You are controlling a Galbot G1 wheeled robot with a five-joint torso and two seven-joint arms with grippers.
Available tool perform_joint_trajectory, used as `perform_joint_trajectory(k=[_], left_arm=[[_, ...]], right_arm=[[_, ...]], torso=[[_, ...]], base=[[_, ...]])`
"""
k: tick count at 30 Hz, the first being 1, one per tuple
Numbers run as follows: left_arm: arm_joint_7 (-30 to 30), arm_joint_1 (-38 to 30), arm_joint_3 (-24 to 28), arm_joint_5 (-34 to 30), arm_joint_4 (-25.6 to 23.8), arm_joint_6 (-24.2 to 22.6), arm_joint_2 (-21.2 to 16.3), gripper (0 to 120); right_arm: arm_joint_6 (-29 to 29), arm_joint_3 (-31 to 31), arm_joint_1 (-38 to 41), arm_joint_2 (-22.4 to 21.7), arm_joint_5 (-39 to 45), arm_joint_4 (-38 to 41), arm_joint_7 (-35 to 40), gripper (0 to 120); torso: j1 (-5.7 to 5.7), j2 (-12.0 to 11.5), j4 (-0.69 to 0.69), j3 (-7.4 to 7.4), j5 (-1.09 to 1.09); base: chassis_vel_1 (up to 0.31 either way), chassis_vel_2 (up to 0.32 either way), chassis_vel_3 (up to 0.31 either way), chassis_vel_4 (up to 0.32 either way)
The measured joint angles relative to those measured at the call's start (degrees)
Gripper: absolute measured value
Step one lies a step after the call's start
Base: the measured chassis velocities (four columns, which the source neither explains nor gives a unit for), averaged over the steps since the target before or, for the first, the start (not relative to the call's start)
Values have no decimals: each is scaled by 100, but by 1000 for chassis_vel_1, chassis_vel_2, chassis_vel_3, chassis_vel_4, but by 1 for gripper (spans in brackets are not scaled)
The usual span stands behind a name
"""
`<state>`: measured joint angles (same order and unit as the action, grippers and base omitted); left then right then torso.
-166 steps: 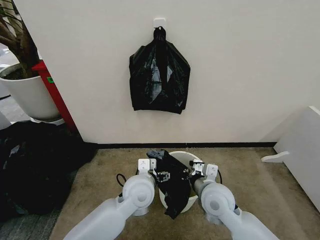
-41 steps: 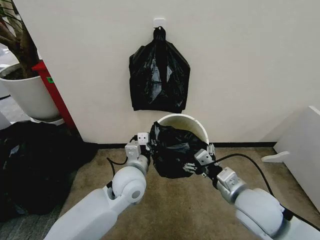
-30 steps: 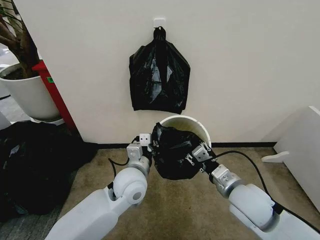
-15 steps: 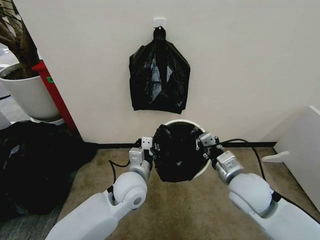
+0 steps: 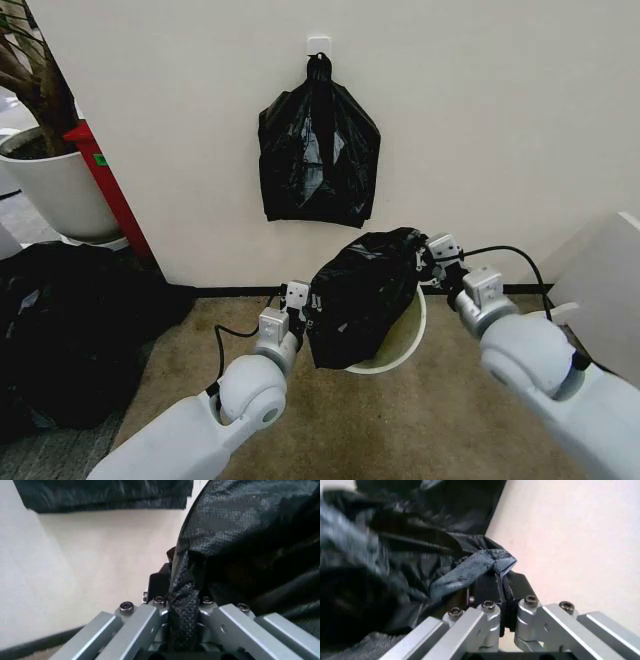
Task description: Place the garbage bag over the trash bin.
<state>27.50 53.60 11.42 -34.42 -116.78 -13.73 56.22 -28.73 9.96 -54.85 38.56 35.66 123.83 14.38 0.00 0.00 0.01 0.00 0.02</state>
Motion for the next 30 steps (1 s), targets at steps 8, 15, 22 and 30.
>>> perform_joint_trajectory(k=[8, 15, 22, 30], left_arm=[[-689, 520, -471, 501, -57, 403, -66, 1], [-928, 813, -697, 498, -110, 732, -1, 1], [-917, 934, -1026, 77, -206, 881, 46, 1], [-794, 960, -1409, -975, -298, 926, 88, 1]], right_arm=[[-384, 151, 193, -631, 1369, -272, -727, 0], [-529, 296, 396, -998, 1844, -667, -2225, 0], [-294, 622, 80, -1110, 1670, -849, -2827, 14], [-118, 1492, -522, -1223, 2437, -877, -2937, 44]], torso=[[0, 0, 0, 0, -1], [0, 0, -2, 0, -2], [0, 0, 1, 0, -1], [-1, 0, 1, -1, 0]], base=[[0, 0, 0, 0], [0, 0, 0, 0], [0, 0, 0, 0], [0, 0, 0, 0]])
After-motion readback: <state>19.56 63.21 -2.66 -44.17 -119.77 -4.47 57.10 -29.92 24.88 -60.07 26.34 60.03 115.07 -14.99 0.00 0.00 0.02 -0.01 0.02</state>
